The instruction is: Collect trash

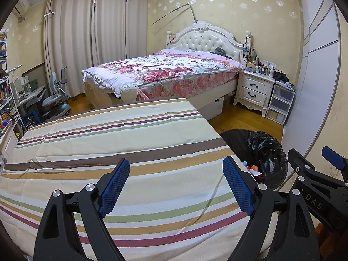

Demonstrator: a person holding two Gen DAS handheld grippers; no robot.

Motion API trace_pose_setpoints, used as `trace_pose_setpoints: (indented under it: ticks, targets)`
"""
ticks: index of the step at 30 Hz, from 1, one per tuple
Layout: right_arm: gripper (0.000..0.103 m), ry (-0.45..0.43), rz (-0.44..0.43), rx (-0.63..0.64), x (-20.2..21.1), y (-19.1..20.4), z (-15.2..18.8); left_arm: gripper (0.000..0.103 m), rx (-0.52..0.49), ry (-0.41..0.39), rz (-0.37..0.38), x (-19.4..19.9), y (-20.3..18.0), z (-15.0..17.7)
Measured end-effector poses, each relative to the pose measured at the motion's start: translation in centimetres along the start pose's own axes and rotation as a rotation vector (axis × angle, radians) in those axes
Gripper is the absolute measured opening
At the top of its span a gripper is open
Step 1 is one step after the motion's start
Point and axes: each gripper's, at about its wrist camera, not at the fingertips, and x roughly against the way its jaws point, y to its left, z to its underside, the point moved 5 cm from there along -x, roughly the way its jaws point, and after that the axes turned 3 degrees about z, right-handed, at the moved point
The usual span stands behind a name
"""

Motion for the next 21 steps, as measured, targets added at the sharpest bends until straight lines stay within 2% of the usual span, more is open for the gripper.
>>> trace_pose_setpoints:
  ticks: [12, 21]
  targets:
    - [0.09, 0.001, -0.001, 0.001, 0.0, 0.0, 0.0, 0.085, -0.004, -0.036, -0.007, 1.0, -0.6, 0.1]
    - [0.09, 0.004, -0.004, 0.006, -0.1, 0.1, 0.6, 0.086, 0.017, -0.024, 0.009, 1.1, -0.8, 0.6]
